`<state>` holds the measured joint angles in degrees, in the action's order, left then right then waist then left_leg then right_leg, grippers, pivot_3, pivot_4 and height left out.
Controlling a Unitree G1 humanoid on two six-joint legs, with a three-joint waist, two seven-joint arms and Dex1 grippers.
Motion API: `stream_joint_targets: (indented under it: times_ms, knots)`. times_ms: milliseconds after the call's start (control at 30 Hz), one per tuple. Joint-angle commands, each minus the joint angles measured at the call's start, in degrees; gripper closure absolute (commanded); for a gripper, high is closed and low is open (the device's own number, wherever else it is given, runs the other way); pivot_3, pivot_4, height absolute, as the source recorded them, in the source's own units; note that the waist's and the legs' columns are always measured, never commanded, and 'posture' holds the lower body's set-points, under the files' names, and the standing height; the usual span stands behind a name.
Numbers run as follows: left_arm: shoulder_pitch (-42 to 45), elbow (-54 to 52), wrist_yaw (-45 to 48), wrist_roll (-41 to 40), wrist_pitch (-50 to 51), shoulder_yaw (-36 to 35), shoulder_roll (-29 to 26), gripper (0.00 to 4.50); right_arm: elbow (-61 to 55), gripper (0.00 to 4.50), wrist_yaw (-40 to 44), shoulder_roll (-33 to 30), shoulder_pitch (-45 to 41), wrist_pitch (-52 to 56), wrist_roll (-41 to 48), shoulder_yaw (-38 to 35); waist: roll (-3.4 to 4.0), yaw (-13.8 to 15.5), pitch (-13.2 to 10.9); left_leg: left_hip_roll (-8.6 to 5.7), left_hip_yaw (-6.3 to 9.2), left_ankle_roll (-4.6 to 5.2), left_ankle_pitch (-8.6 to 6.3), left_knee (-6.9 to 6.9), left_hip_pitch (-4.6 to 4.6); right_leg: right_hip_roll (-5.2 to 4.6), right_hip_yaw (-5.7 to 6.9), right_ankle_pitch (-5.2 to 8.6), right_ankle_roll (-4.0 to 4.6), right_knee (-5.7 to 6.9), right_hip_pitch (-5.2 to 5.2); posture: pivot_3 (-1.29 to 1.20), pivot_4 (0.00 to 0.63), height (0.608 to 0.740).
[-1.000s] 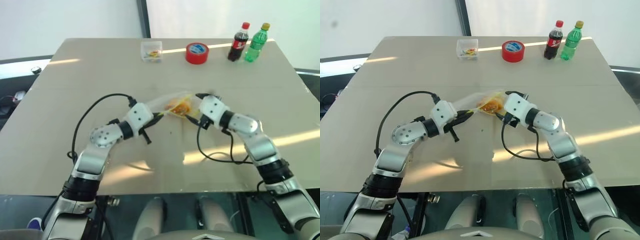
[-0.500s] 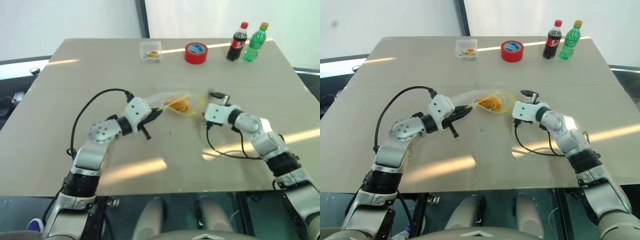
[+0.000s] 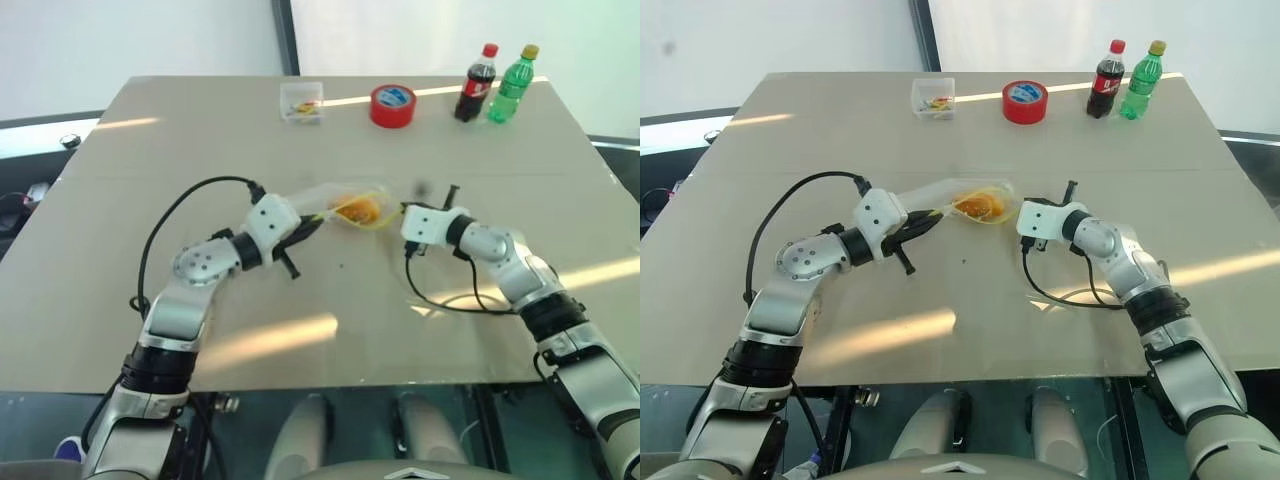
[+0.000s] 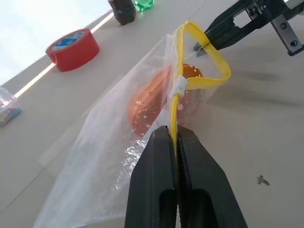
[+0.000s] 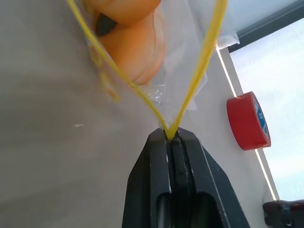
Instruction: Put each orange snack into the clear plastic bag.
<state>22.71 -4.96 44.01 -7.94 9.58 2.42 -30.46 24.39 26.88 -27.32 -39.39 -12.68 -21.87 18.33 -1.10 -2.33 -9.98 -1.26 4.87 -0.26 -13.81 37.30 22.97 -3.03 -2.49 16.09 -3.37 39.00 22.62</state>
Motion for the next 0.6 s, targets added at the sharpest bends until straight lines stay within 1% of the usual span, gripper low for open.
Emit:
stream_joint_targets:
  times_ms: [33, 133, 233, 333, 433, 500, 533, 600]
  knots:
    - [4.5, 0.8, -2.9, -2.5, -1.9, -4.1, 1.6, 4.5, -4.8, 4.49, -1.5, -1.1, -3.4, 2.5, 3.6, -6.5, 0.0, 0.2, 0.0, -0.01, 0.04, 0.0, 0.0, 0.01, 0.03, -0.02, 0.04, 0.0, 0.0, 0.0, 0.0, 0.0, 0.15, 0.74]
    - [8.6, 4.3, -4.1, -3.3, -2.2, -6.0, 2.1, 4.5, -7.8, 4.49, -1.5, -3.1, -6.1, 5.1, 4.3, -9.6, 0.0, 0.1, 0.0, -0.04, 0.04, 0.0, 0.0, 0.02, 0.03, -0.02, 0.04, 0.0, -0.01, 0.01, 0.0, 0.0, 0.15, 0.74]
    - [13.4, 9.2, -6.1, -3.4, -2.0, -6.5, 3.1, 4.5, -9.1, 4.49, -1.3, -4.8, -8.6, 7.0, 4.1, -10.8, 0.01, 0.1, 0.0, -0.07, 0.06, -0.01, 0.0, 0.02, 0.04, 0.0, 0.06, 0.0, 0.0, 0.0, 0.01, 0.0, 0.15, 0.74]
    - [19.0, 17.2, -7.7, -0.7, -6.3, -4.1, 5.4, 4.5, -3.9, 4.49, -3.6, -6.0, -10.9, 5.7, 2.1, -9.9, -0.02, 0.1, 0.0, -0.13, 0.04, -0.01, 0.01, 0.02, 0.03, 0.0, 0.07, 0.0, -0.01, -0.04, -0.01, 0.0, 0.15, 0.74]
    - [24.5, 22.9, -9.2, 1.0, -11.3, -3.8, 6.7, 4.5, -1.4, 4.49, -5.0, -7.6, -12.7, 4.5, 1.2, -10.3, -0.02, 0.3, 0.0, -0.18, 0.03, -0.03, 0.02, 0.03, 0.06, -0.03, 0.07, 0.0, -0.01, -0.04, -0.01, 0.0, 0.15, 0.74]
    - [26.5, 25.1, -9.3, 1.8, -14.8, -3.6, 6.7, 4.5, -1.8, 4.49, -5.4, -8.6, -12.9, 4.0, 1.2, -11.3, -0.02, 0.1, 0.0, -0.18, 0.02, -0.06, 0.04, 0.04, 0.16, -0.04, 0.05, 0.0, -0.01, -0.03, 0.12, 0.0, 0.15, 0.74]
    - [26.6, 25.3, -8.6, 1.7, -16.0, -3.5, 6.5, 4.5, -3.3, 4.49, -4.9, -9.2, -12.2, 4.2, 1.5, -11.7, -0.02, 0.0, 0.0, -0.17, 0.03, -0.09, 0.06, 0.05, 0.37, -0.03, 0.05, -0.01, -0.01, 0.0, 0.35, 0.0, 0.15, 0.74]
    - [23.8, 22.9, -5.7, 2.0, -18.0, -2.3, 5.2, 4.5, -9.9, 4.49, -3.1, -10.4, -7.4, 6.3, 2.6, -12.8, -0.02, -0.3, 0.0, -0.15, -0.06, -0.11, 0.07, 0.16, 0.92, -0.05, -0.04, -0.01, -0.01, 0.12, 0.95, 0.0, 0.15, 0.74]
